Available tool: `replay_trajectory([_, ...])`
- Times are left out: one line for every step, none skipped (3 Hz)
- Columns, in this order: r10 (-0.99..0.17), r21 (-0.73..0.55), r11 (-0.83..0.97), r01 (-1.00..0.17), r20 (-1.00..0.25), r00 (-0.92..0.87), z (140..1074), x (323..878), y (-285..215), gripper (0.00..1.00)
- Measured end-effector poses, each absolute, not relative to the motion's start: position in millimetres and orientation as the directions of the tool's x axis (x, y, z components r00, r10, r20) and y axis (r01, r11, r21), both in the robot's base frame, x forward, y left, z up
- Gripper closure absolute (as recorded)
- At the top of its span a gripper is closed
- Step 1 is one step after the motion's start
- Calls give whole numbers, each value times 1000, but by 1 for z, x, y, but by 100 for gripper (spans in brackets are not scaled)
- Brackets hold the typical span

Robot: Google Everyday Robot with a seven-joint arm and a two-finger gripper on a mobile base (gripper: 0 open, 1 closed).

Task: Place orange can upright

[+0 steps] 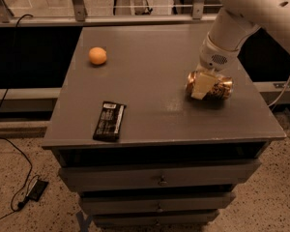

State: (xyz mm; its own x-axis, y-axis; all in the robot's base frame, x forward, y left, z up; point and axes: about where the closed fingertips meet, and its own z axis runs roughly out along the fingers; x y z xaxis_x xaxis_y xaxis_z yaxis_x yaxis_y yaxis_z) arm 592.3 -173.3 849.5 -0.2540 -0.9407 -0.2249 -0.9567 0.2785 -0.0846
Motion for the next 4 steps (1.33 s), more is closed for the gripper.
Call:
replay_trajectory([-905,-91,260,-961,-370,-210,879,592,-164,100])
replay_trajectory([-808,-102,261,-960,-567,-159,903,584,-160,100])
replay_trajectory([-650,-141,285,-948,-755,-84,918,576,-165,100])
replay_trajectory([-482,-172,345,-923,-876,-17,933,566,-179,100])
